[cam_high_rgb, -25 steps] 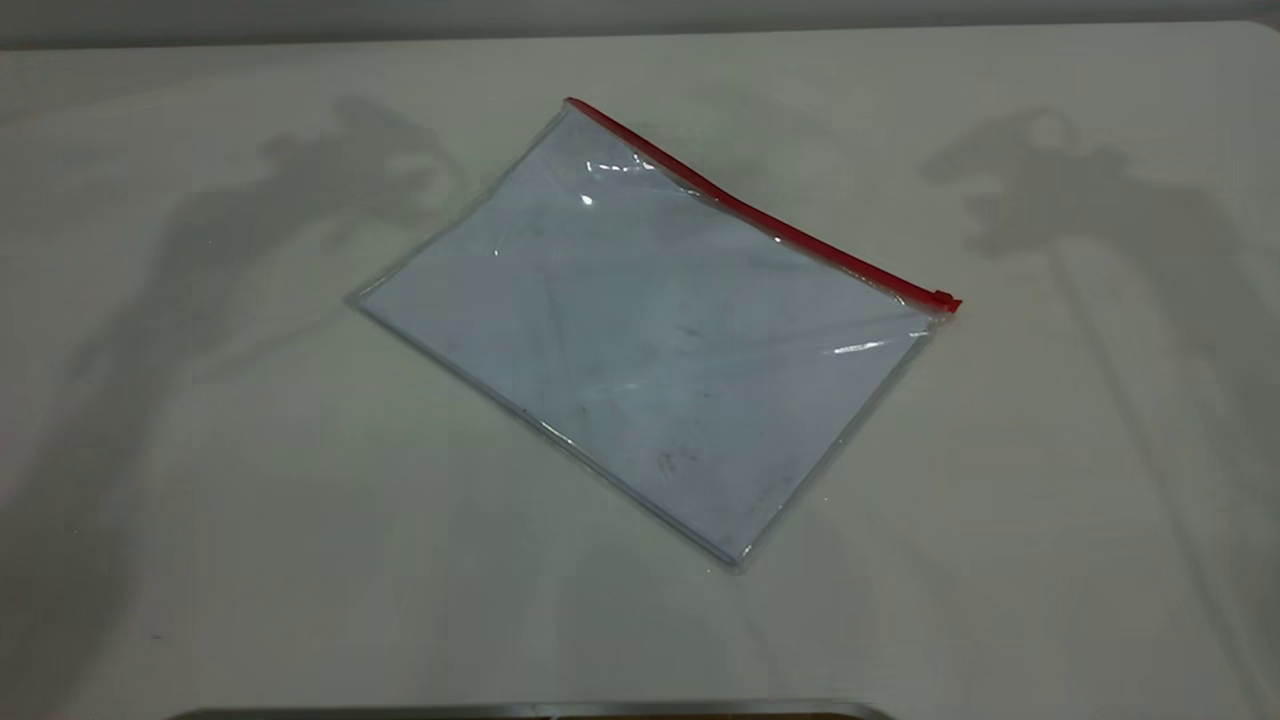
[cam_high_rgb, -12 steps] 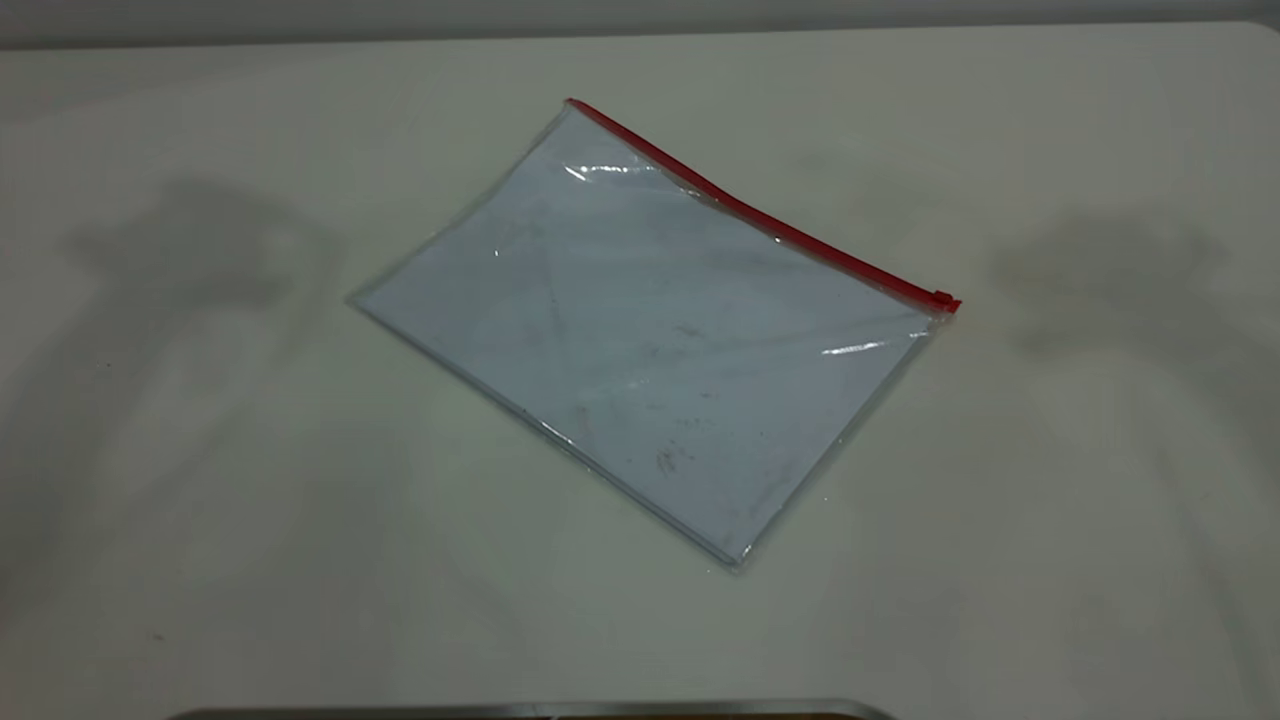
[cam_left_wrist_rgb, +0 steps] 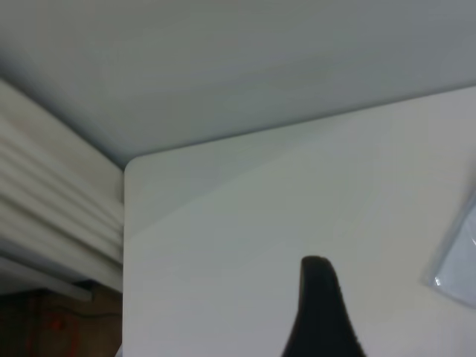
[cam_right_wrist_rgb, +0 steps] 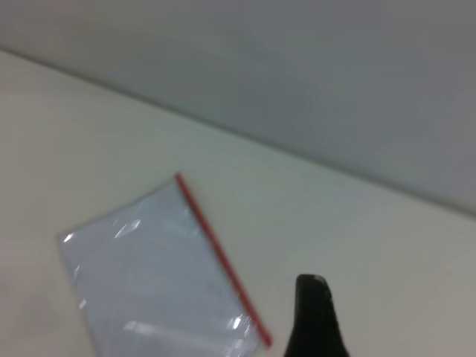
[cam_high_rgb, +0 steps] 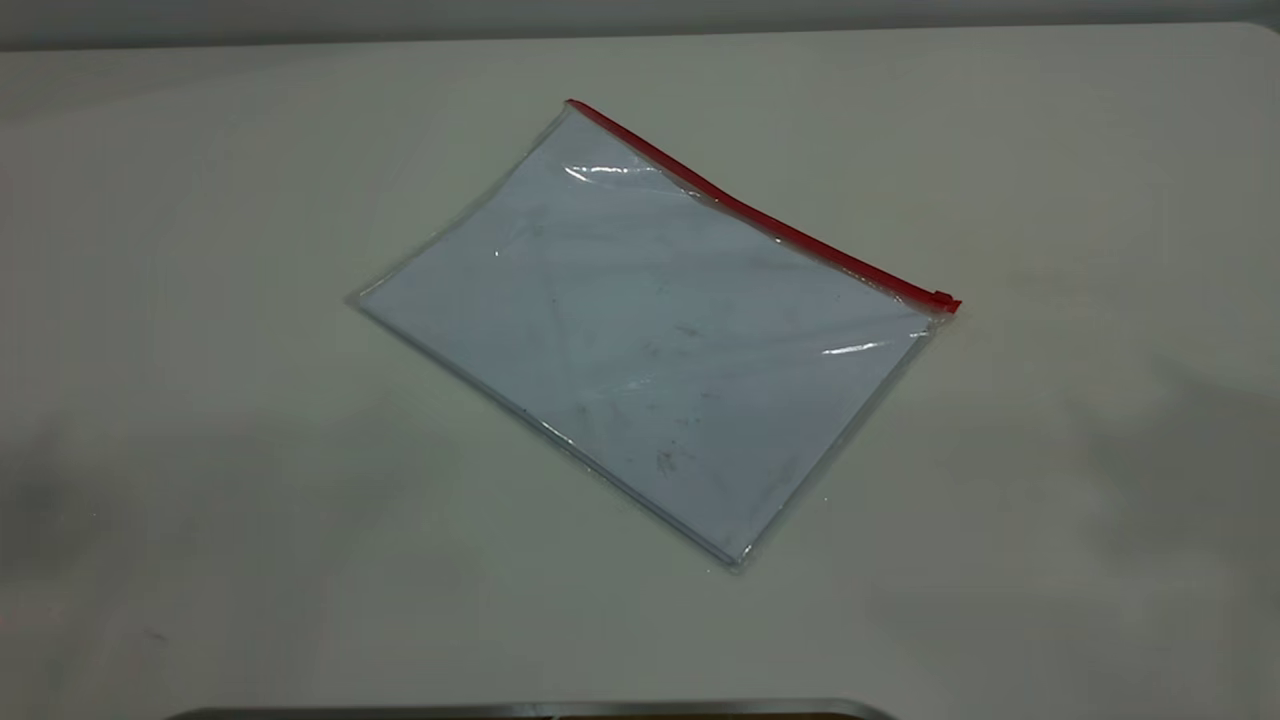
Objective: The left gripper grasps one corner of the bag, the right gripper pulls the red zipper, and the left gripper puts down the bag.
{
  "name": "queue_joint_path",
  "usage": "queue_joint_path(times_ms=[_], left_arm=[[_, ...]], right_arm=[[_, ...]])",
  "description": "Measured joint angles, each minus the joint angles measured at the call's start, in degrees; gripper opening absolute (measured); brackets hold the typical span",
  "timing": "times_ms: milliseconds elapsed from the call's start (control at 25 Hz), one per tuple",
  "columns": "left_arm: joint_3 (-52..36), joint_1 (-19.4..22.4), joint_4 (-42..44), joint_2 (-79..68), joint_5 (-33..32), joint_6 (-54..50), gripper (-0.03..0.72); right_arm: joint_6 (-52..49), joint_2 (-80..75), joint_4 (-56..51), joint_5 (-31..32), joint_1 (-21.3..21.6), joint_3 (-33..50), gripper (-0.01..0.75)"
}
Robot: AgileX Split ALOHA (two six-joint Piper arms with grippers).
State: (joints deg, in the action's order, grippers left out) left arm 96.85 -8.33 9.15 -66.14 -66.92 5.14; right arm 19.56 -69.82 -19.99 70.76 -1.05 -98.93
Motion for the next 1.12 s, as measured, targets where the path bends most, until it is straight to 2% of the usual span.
queue_joint_path(times_ms=[320,520,840,1120], left_arm=[[-24.2,0.0,-0.2,26.8,0.0,-0.1,0.588],[-37.2,0.0,-3.1,38.8,0.0,-0.1,0.588],[-51.0,0.0,-12.0,51.4,0.0,-0.1,0.588],[-61.7,0.0,-12.8,54.7,0.0,-0.1,0.588]], right_arm=[[-0.4,22.3,-1.6,0.0,0.0,22.8,0.578],[-0.4,35.7,-1.7,0.0,0.0,34.0,0.578],[-0.4,52.5,-2.5,0.0,0.0,50.4,0.578],[2.8,64.2,-2.7,-0.8,0.0,63.6,0.578]])
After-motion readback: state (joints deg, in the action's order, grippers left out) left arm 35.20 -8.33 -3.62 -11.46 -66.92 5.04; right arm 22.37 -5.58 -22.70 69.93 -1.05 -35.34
